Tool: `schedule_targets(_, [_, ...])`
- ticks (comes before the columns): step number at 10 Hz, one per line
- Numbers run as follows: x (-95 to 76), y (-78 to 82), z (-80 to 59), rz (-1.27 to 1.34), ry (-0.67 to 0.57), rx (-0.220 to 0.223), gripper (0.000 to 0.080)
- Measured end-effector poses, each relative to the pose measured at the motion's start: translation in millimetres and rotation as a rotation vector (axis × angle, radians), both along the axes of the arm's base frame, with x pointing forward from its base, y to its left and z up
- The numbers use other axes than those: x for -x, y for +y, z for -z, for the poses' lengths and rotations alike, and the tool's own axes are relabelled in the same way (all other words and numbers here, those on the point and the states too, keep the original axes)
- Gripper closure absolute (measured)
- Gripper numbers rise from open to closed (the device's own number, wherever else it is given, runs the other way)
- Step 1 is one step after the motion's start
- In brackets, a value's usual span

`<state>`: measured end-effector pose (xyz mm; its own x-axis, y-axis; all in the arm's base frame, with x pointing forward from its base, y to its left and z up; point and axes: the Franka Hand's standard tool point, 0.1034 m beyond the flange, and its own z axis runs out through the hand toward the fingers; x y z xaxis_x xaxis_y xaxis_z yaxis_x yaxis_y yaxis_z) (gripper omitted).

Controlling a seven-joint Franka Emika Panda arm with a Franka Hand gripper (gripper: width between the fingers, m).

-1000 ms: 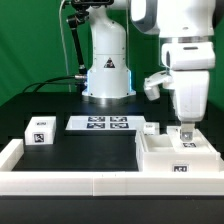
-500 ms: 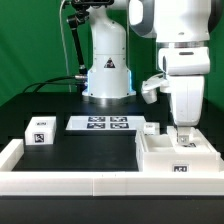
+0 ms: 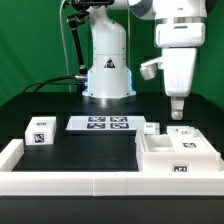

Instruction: Assemble cabinet

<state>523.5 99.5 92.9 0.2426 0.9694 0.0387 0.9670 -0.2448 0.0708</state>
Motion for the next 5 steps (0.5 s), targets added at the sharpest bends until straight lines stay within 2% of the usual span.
schedule_targets(1, [8.9, -2.4, 3.5, 0.002, 0.013, 0.003, 0.0002])
schedule_targets(5, [9.6, -3.3, 5.6, 0.01, 0.017, 0.002, 0.0002])
